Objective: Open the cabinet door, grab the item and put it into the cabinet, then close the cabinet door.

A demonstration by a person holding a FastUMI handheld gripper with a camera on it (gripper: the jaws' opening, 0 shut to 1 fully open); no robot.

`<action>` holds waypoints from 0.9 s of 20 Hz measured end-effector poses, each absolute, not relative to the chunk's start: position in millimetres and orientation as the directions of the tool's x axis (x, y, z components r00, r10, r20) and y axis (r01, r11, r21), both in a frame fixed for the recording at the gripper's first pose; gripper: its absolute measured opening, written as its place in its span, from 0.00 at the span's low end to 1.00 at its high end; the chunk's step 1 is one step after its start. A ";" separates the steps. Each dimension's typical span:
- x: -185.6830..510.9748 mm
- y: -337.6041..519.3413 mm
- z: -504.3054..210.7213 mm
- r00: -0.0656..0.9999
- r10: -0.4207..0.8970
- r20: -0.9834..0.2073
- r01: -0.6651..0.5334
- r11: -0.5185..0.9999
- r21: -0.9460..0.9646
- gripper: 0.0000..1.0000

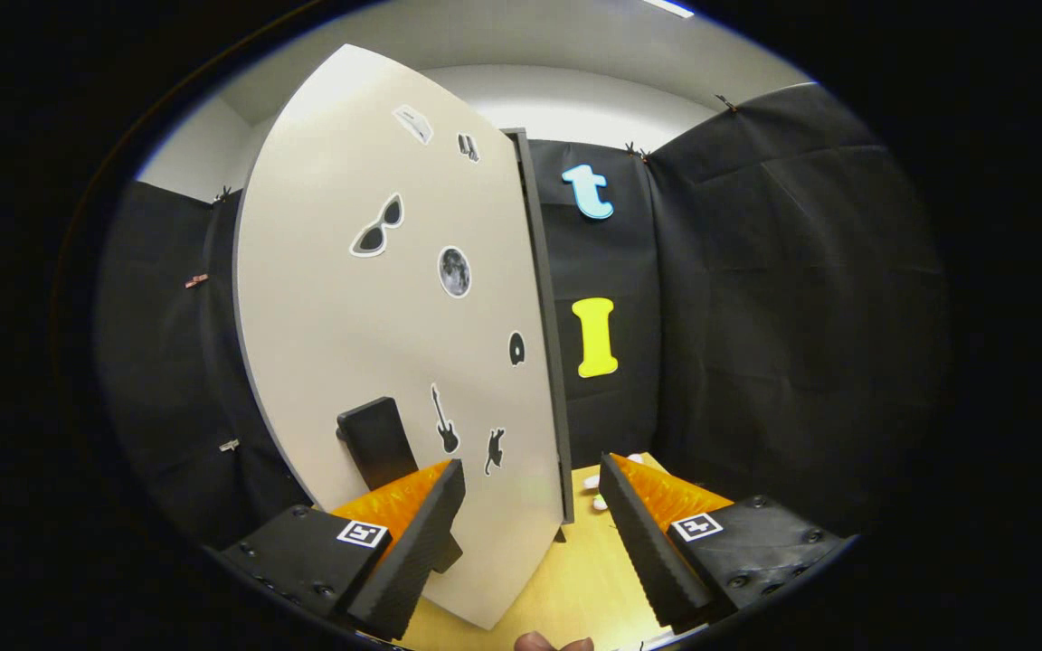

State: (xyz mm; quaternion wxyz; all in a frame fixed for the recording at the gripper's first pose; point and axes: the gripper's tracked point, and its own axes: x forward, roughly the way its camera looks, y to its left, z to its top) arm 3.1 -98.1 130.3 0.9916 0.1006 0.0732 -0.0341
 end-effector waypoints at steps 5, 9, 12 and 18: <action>18.3 -60.5 127.0 0.989 0.005 -0.149 0.024 0.981 0.193 0.98; 39.5 -31.3 115.4 0.988 0.050 -0.144 -0.024 0.984 0.177 0.98; 41.8 -24.1 108.8 0.983 0.092 -0.157 -0.062 0.981 0.185 0.98; -0.5 -41.6 127.6 0.988 0.086 -0.129 -0.060 0.979 0.194 0.98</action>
